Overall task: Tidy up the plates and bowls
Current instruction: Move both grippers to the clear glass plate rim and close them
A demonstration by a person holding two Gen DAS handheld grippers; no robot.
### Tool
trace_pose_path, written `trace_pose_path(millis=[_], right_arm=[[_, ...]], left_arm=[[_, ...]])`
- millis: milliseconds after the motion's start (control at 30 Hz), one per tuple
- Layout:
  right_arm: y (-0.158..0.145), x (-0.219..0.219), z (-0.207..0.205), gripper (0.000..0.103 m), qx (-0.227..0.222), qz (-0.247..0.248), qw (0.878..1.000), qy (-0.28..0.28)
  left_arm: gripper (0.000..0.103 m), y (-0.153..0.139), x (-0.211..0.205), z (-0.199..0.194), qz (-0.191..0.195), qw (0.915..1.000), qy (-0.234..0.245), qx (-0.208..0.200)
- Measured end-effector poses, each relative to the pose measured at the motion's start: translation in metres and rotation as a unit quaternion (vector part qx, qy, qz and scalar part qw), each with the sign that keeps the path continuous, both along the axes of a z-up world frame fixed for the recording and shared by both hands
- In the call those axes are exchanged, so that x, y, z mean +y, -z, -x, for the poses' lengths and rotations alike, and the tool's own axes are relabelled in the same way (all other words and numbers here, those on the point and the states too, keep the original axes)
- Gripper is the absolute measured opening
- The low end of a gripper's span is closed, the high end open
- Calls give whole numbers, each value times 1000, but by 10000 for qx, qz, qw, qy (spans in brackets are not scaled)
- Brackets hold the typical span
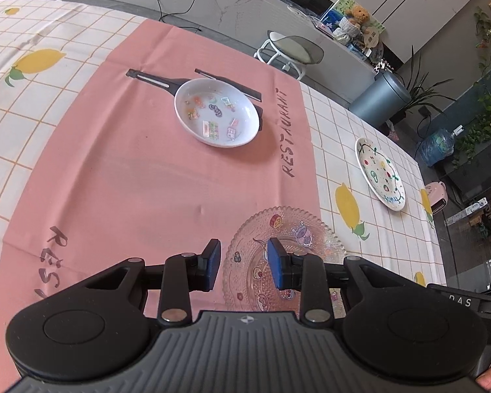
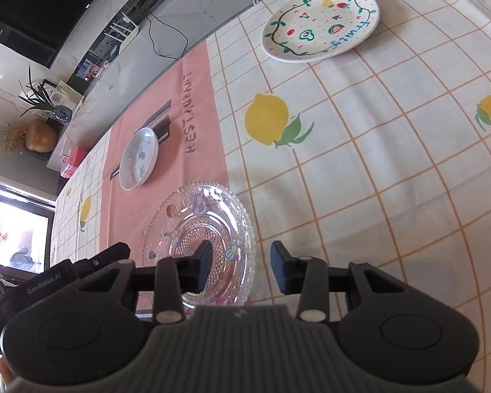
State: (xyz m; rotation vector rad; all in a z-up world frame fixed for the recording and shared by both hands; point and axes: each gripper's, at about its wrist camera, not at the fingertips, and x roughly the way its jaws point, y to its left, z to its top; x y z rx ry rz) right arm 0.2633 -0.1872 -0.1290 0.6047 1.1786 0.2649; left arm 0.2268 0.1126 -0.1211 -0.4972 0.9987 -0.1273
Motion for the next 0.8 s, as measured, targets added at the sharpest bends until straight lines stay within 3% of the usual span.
trace_pose_path(millis=[233, 400, 500, 600, 800], right_arm=[[19, -2, -6, 37, 368, -225, 9990, 112], [20, -1, -5, 35, 334, -272, 9990, 107], [22, -2, -4, 27, 335, -302, 9989, 157], [25, -4, -4, 20, 351, -364, 9985, 194], [29, -6, -3, 18, 373, -572, 9972, 289]], left_arm=[[35, 15, 6, -3, 109, 9995, -121, 278], [35, 20, 2, -3, 117, 9994, -66, 308], [35, 19, -2, -5, 62, 9996, -28, 270], [28, 20, -2, -5, 43, 9996, -24, 273], [15, 20, -3, -5, -30, 9997, 10, 239]])
